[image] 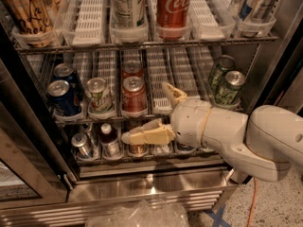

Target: Pick coke can from bottom shelf of fridge

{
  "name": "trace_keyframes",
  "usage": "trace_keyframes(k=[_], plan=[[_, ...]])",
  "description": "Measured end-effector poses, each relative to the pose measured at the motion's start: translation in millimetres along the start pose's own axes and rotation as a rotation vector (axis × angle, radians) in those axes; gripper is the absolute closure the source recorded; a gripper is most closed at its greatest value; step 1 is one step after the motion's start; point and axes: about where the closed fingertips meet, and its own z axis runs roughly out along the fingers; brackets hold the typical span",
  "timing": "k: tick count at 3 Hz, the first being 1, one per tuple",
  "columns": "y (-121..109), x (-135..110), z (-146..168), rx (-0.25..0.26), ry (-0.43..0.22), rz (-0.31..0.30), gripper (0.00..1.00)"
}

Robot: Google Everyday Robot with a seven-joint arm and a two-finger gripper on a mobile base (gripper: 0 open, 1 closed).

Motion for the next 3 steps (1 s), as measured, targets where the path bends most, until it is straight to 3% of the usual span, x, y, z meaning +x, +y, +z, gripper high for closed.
trace_keyframes(k=[1, 2, 3], plan=[[-2, 5, 12, 0.048, -0.027, 0.033, 0.00], [-1, 14, 46, 0.072, -0.076, 0.100, 0.00], [1, 16, 54, 0.070, -0.080, 0.108, 0.00]])
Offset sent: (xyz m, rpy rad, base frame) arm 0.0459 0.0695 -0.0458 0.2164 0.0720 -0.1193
